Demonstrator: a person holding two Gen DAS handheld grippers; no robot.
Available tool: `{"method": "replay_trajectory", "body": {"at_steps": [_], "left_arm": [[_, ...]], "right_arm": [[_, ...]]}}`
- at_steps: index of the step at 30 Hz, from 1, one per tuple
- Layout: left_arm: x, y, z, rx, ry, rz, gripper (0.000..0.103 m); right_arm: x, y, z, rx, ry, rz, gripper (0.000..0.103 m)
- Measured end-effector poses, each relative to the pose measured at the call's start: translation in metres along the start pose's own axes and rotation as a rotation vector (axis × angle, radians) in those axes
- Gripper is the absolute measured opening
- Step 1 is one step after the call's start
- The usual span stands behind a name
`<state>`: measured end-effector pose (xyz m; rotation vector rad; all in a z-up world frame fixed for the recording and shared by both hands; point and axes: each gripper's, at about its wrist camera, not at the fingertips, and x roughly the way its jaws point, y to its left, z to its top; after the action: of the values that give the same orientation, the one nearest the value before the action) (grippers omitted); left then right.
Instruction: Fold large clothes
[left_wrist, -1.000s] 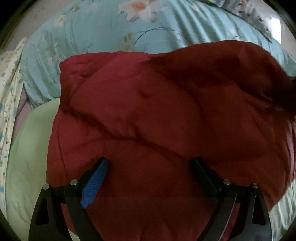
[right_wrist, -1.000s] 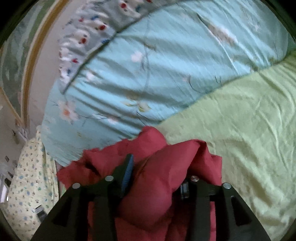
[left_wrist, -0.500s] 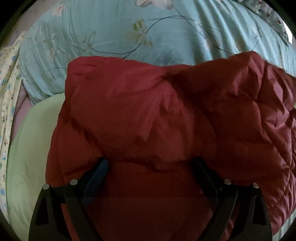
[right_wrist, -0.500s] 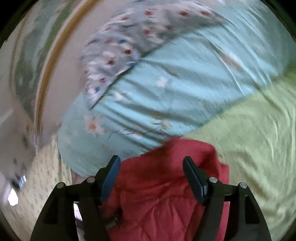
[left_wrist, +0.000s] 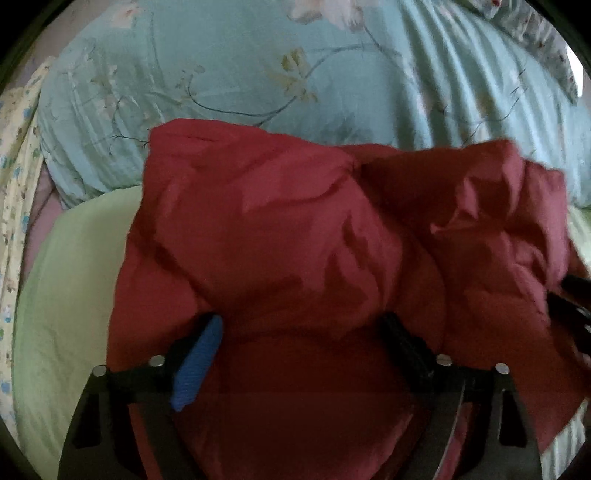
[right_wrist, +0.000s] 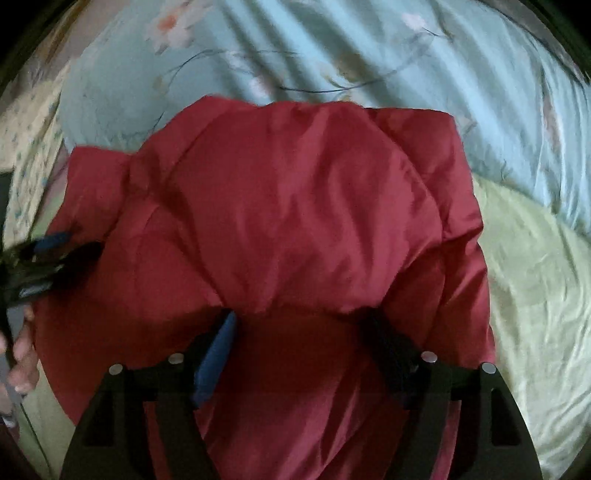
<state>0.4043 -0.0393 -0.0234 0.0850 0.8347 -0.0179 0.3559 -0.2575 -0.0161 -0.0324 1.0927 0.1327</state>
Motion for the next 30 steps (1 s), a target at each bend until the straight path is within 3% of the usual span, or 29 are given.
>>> {"method": "replay_trajectory", "body": {"at_steps": [4,6,12,17,20,26,30], "left_arm": [[-0.006,0.021,-0.004,-0.014,-0.014,0.031,0.085],[0.009,0.028,-0.004,-0.017,0.002,0.086,0.088],[0.047,0.051,0.005,-0.110,0.047,0.051,0.099],[0.055,0.050,0.006,-0.115,0.044,0.061,0.103],[0.056,0.049,0.009,-0.113,0.049,0.053,0.103],[0.023,0.060,0.003,-0.097,0.015,0.013,0.100],[0.017,0.073,-0.004,-0.113,0.000,0.038,0.101]], "right_arm": [[0.004,-0.008,0.001,0.040,-0.036,0.021,0.074],[0.003,-0.010,0.002,0.054,-0.046,0.021,0.073],[-0.018,-0.015,0.013,0.107,-0.098,0.052,0.073],[-0.011,-0.019,0.008,0.082,-0.082,0.005,0.072],[0.003,-0.021,0.005,0.075,-0.069,-0.050,0.073],[0.015,-0.042,-0.005,0.147,-0.060,0.006,0.073],[0.017,-0.045,-0.006,0.158,-0.063,0.012,0.073]]}}
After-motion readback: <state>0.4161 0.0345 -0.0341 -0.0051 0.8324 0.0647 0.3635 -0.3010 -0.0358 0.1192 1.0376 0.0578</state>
